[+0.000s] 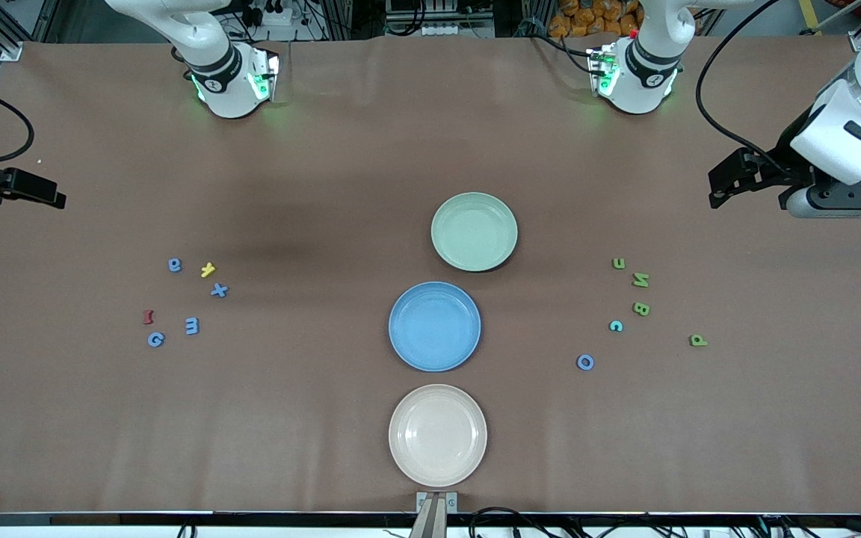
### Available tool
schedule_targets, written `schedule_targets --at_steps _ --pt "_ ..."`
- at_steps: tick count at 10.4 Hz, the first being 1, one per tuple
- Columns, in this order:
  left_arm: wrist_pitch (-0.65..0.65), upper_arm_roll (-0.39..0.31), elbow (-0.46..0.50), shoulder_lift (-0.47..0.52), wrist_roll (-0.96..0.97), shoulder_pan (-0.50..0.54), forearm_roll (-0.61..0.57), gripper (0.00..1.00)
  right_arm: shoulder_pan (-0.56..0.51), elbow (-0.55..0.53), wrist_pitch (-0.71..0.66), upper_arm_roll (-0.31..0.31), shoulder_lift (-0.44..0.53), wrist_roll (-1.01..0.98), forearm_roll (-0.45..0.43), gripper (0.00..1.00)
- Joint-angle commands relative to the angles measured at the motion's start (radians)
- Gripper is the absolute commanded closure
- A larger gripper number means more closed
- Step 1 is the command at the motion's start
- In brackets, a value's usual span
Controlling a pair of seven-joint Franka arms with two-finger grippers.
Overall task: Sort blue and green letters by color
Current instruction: 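Reach the right gripper toward blue a while the left gripper reaches green d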
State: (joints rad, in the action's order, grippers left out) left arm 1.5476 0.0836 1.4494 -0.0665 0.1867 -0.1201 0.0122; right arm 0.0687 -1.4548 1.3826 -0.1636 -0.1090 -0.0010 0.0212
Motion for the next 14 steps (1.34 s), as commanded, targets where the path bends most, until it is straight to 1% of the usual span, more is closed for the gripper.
schedule_targets --at_steps 1,4,6,8,10,12,14 --pt "-0.027 0.002 -0.012 -0.003 -0.026 -0.003 -0.021 0.0 -0.007 0.002 -0.017 0.004 0.008 -0.002 -0.003 0.0" --pt "-0.027 0.002 -0.018 -0.009 -0.018 -0.006 -0.029 0.0 -0.007 0.002 -0.017 0.004 0.006 -0.004 -0.001 0.0" --pt "-0.027 0.002 -0.02 -0.047 -0.012 -0.006 -0.02 0.0 -0.004 -0.002 -0.017 0.006 0.003 -0.008 -0.001 0.0" --pt "-0.024 -0.001 -0.023 -0.117 -0.004 -0.006 -0.024 0.0 -0.006 -0.006 -0.011 0.006 -0.004 -0.078 -0.001 0.0" --pt "0.0 -0.005 -0.038 -0.192 0.086 -0.004 -0.021 0.0 -0.012 -0.01 -0.005 0.004 -0.02 -0.126 -0.001 0.0" --pt "0.061 -0.005 -0.041 -0.263 0.109 -0.006 -0.021 0.0 -0.017 -0.027 0.062 0.006 -0.061 -0.206 -0.001 0.0" --pt "0.147 -0.007 -0.041 -0.315 0.152 0.0 -0.021 0.0 -0.029 -0.099 0.149 0.006 -0.06 -0.267 0.0 0.0"
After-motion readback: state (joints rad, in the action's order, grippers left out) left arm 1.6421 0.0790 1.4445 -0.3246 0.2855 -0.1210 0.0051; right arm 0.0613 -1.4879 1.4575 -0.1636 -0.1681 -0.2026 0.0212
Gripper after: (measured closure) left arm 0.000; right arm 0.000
